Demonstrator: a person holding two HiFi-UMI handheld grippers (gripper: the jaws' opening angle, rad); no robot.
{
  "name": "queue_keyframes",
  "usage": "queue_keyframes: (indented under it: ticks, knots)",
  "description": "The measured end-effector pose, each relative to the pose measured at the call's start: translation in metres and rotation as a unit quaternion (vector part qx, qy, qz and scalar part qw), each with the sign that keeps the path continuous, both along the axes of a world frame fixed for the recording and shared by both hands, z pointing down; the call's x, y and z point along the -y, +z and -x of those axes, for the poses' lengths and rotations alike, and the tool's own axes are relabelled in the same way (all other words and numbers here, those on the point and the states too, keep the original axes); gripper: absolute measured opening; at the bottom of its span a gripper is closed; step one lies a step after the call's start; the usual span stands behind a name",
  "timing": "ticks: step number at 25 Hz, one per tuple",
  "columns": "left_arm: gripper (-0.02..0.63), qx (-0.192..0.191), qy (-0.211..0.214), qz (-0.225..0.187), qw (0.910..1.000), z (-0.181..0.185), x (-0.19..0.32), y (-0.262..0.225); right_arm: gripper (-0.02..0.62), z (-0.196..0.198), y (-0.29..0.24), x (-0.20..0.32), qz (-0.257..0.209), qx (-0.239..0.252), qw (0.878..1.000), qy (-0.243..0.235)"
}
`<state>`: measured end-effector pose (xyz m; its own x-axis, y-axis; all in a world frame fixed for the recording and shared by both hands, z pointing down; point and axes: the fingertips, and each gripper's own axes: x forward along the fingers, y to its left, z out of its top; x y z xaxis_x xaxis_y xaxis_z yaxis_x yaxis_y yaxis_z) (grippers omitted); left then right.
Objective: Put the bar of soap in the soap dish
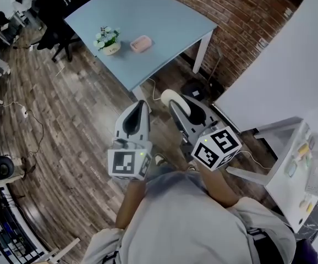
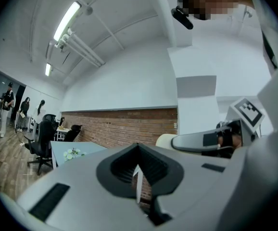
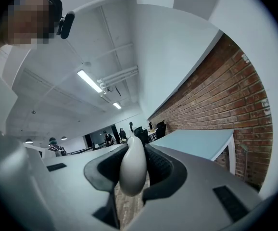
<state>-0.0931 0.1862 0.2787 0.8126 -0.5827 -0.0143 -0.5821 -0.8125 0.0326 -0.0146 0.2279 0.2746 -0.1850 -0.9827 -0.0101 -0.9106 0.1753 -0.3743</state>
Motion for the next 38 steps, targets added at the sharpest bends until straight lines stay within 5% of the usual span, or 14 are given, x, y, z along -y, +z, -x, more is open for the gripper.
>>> queue_keyframes:
  ticks: [15, 38]
  knots:
    - [0.003, -0.007, 0.018, 0.012, 0.9997, 0.026, 0.04, 0.009, 0.115, 0.033, 0.001, 0.043, 0.006, -0.004, 1.0, 0.004]
    - [0.003, 0.019, 0.022, 0.03, 0.9991, -0.046, 0.138, 0.03, 0.115, -0.036, 0.019, 0.148, 0.025, 0.016, 1.0, -0.005]
